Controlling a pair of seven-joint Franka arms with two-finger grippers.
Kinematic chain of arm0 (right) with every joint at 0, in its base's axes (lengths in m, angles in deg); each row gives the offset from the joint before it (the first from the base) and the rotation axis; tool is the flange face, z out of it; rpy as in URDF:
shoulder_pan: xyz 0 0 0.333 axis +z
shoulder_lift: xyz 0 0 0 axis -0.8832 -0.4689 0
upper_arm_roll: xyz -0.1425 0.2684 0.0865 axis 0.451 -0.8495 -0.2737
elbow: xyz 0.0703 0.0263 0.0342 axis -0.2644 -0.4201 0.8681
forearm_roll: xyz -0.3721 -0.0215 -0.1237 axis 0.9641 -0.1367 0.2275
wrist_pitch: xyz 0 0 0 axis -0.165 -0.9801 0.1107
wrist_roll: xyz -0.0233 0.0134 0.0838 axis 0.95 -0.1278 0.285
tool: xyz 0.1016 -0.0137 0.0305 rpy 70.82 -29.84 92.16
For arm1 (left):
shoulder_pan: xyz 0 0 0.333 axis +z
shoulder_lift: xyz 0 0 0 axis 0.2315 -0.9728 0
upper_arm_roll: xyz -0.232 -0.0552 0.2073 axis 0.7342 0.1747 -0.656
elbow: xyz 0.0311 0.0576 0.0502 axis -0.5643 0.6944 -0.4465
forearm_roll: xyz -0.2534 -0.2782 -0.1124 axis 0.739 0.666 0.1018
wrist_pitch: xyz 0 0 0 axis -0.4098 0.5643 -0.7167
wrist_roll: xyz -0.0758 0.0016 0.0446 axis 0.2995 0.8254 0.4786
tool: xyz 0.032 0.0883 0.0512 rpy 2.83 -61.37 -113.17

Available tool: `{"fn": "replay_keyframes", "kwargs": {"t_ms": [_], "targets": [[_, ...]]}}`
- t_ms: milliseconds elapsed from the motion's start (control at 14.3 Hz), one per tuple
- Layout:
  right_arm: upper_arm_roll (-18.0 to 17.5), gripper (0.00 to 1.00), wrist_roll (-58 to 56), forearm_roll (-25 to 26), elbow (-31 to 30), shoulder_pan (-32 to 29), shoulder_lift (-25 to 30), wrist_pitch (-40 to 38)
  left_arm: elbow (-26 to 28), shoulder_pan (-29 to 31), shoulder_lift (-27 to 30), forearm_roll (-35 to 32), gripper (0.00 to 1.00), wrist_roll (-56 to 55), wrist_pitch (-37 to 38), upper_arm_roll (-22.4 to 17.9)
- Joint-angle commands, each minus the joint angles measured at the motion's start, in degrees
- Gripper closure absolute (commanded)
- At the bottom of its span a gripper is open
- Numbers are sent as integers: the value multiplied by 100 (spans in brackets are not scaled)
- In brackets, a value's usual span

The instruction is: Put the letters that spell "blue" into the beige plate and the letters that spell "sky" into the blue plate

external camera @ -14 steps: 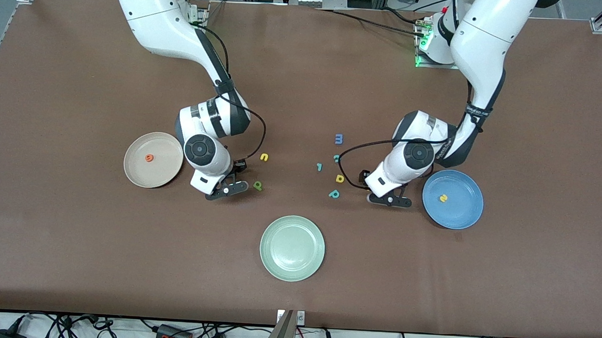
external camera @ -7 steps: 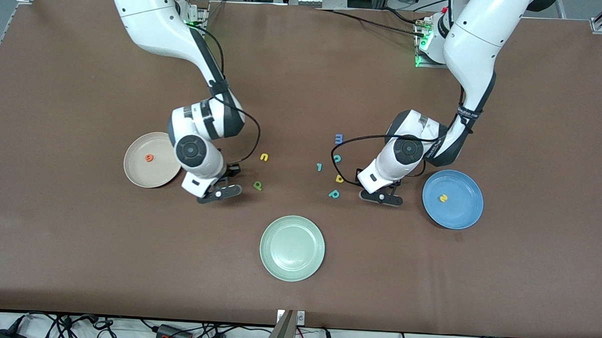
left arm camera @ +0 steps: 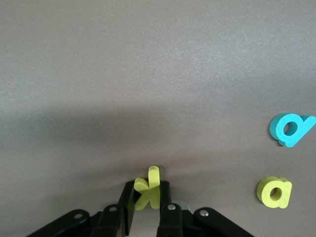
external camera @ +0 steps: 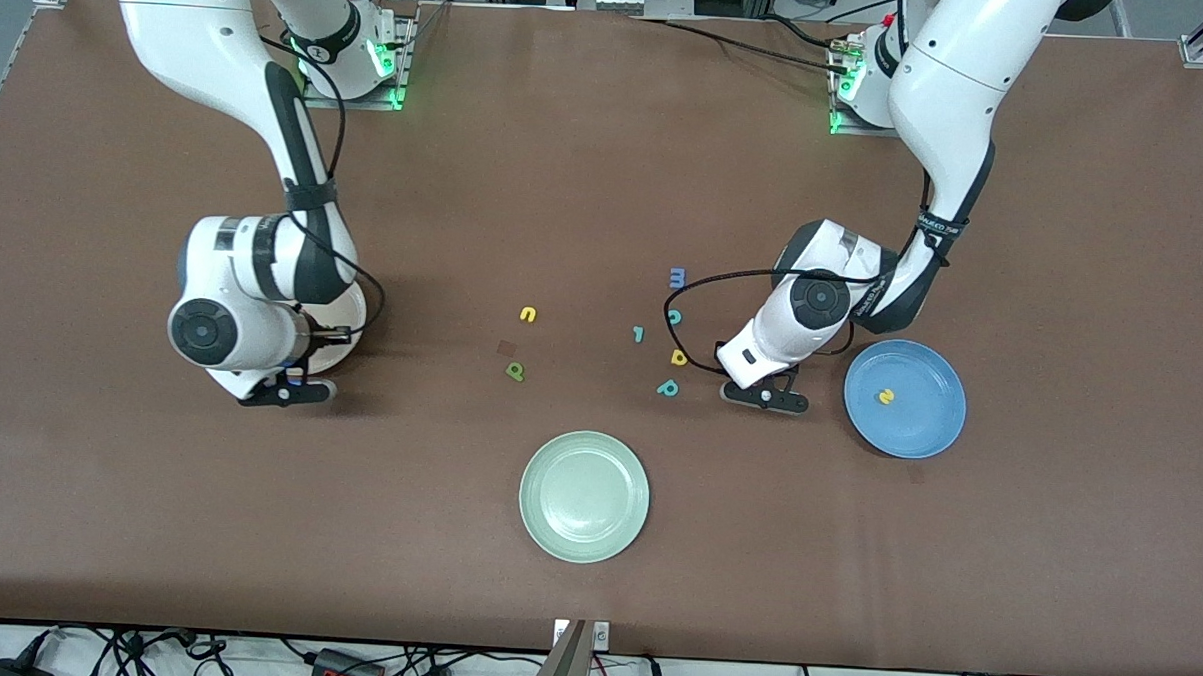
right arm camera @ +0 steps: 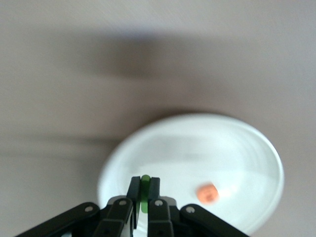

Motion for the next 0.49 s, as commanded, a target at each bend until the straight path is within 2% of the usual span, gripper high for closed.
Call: {"fn": "replay_keyframes", "kwargs": {"t_ms": [0, 140, 210, 280, 350, 420], "targets": [[81, 95, -21, -37, -516, 74, 306, -124, 11, 74, 313, -100, 94, 16, 262, -65], [81, 95, -13, -54, -745, -32, 254, 157, -181, 284, 516, -100, 94, 24, 894, -92], [81, 94, -13, -54, -842, 3, 254, 306, -322, 590, 613, -109, 94, 103, 1254, -75], [72, 86, -21, -46, -869, 12, 254, 316, -427, 810, 683, -109, 94, 434, 1579, -57], [72, 62, -13, -54, -869, 21, 219, 299, -498, 1004, 719, -100, 94, 890, 1922, -66], [72, 1, 5, -80, -852, 21, 218, 290, -516, 1163, 754, -100, 94, 1173, 2099, -74]]}}
